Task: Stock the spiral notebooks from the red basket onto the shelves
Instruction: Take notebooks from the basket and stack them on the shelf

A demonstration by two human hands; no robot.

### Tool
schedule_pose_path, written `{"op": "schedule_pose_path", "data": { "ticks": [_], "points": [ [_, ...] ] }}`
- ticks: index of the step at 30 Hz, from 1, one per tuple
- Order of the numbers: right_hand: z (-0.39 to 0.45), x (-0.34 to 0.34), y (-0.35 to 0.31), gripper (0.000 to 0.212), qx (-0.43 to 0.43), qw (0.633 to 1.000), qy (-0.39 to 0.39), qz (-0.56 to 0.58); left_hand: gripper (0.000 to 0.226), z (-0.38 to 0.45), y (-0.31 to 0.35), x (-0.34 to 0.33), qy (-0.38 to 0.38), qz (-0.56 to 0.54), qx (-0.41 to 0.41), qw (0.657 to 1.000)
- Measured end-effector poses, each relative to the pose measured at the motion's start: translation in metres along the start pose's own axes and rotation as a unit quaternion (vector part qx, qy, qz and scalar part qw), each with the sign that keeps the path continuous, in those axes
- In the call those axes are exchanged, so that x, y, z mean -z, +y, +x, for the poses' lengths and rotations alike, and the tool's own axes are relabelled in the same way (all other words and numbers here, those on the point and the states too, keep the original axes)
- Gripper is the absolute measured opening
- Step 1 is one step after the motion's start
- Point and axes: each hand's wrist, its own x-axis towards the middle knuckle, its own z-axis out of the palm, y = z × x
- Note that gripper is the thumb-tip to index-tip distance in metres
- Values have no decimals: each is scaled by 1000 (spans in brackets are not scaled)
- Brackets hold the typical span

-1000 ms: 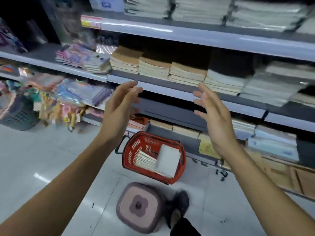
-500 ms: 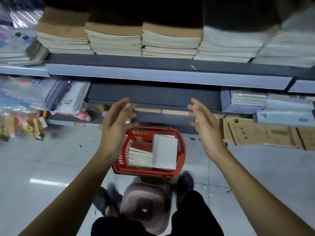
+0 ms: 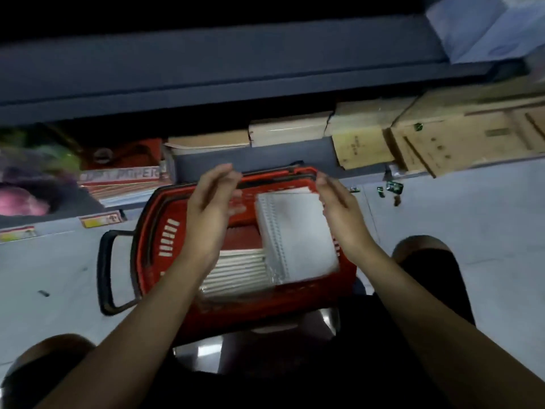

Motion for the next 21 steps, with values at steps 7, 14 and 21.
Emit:
{"op": "schedule_pose_path", "data": {
  "ticks": [7,14,21],
  "points": [
    [39,-21,88,53,-95,983,11,-158,29,31,-106,-8,-1,15,-6,1000],
    [22,-3,93,60,-132,962,7,-239,27,10,-136,-13,4,38,19,999],
    [13,-2,100,22,-118,961,30,-249,17,-5,-156,-21,-88,199,45,975]
  ]
}}
